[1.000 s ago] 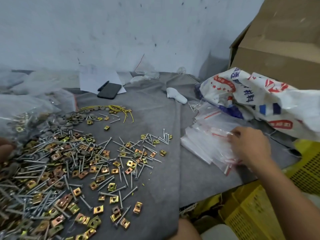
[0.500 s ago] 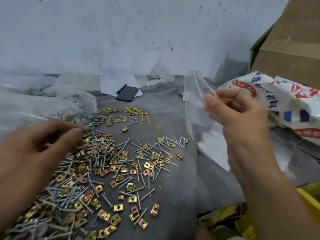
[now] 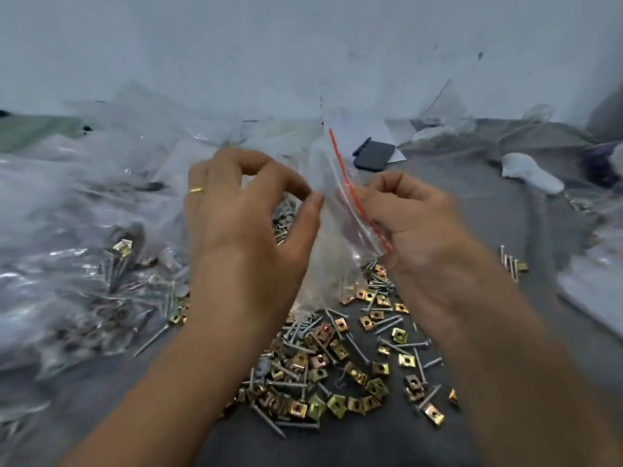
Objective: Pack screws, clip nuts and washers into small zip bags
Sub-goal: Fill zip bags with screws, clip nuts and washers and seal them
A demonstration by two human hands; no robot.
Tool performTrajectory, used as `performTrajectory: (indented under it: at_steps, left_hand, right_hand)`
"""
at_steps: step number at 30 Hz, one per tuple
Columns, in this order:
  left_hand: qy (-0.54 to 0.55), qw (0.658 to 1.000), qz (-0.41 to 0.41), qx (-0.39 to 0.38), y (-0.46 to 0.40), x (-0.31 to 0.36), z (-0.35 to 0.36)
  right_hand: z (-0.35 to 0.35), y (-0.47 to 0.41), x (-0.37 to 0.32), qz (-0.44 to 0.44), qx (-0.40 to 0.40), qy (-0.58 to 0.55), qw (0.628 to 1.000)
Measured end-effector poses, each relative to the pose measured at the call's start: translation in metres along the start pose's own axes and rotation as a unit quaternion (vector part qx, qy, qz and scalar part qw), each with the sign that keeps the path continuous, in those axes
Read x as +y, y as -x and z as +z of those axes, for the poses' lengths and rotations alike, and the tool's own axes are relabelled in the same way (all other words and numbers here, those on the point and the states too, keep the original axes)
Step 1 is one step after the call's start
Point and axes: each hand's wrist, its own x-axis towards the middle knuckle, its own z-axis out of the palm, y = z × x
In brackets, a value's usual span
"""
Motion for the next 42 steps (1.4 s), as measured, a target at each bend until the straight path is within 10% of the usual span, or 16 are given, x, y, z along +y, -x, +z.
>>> performTrajectory:
  at_steps: [7, 16, 26, 42]
  left_hand:
    - [0.242, 0.958, -0.112, -0.102, -0.002, 0.001, -0.004]
    - [0.087, 0.98, -0.117, -0.136, -0.001, -0.011, -0.011]
    - [-0.01, 0.98, 0.06, -0.191, 0.008, -0.004, 0.0]
    - [-0.064, 0.953, 0.152, -0.254, -0.011, -0.013, -0.015]
  right_hand:
    - [0.001, 0.006, 0.005, -0.15, -0.065, 0.066, 0.984]
    - [-0.025, -0.007, 0.002, -0.272, 0.176, 0.342, 0.882]
    - [-0.016, 0.002, -0.004, -0.201, 0.049, 0.155, 0.966]
    - [-0.015, 0.003, 0.003, -0.179, -0.084, 0.169, 0.965]
